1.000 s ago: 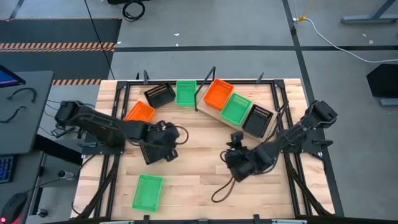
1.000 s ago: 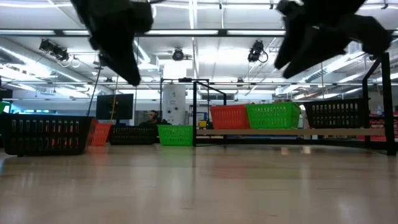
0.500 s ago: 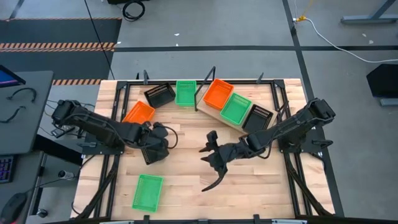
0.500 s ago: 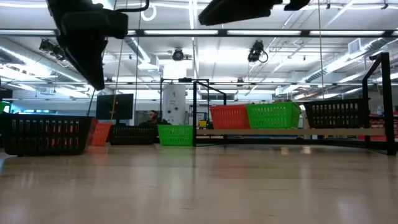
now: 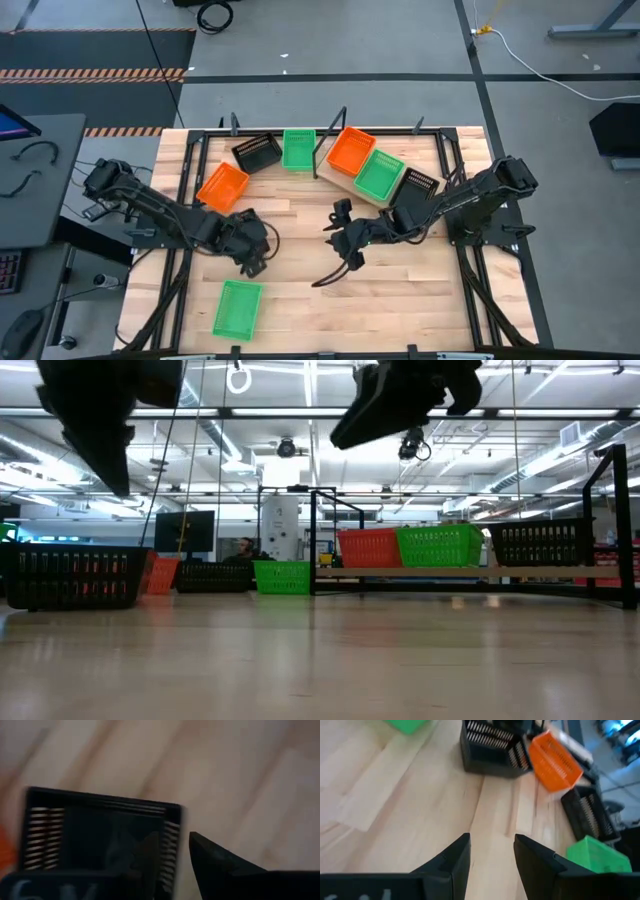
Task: Stack baskets on shelf by color
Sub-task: Stack the bottom black basket on top of the black basket on the shelf
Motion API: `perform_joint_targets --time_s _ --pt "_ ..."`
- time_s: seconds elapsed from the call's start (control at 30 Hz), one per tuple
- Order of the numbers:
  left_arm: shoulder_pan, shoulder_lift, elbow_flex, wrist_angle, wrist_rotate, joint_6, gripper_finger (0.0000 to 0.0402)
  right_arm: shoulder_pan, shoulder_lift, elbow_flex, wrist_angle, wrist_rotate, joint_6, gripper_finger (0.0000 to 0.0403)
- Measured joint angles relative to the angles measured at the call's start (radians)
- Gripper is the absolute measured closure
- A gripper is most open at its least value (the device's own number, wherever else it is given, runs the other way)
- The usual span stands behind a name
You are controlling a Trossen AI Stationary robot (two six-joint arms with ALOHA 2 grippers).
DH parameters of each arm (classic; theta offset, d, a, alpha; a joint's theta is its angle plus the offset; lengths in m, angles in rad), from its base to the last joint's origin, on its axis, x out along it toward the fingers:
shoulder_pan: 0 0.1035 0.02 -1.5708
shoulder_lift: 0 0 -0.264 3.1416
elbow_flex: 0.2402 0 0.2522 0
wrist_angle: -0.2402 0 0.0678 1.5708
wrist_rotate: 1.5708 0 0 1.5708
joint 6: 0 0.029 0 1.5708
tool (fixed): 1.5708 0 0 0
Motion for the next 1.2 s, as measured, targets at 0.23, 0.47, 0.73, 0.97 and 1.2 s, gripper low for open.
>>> perform_joint_targets --time_s 0.23,0.47,0.73,0.97,1.2 --pt "-0.049 0.142 0.0 0.046 0.124 -0.048 0.0285 -0.004 0.0 0.0 -0.098 0.006 0.082 0.0246" --pt "-0.04 0.262 -0.002 -0.039 0.149 -0.084 0.0285 0.0 0.0 0.0 -0.155 0.005 0.14 0.0246" --pt "-0.052 0.252 0.0 0.016 0.145 -0.076 0.0285 0.012 0.0 0.0 -0.179 0.005 0.165 0.0246" --pt "-0.055 0.243 0.028 -0.072 0.138 -0.057 0.0285 0.012 0.0 0.0 -0.182 0.005 0.165 0.0246" --pt "-0.09 0.242 0.076 -0.234 0.022 0.028 0.0285 0.012 0.0 0.0 -0.193 0.005 0.18 0.0246"
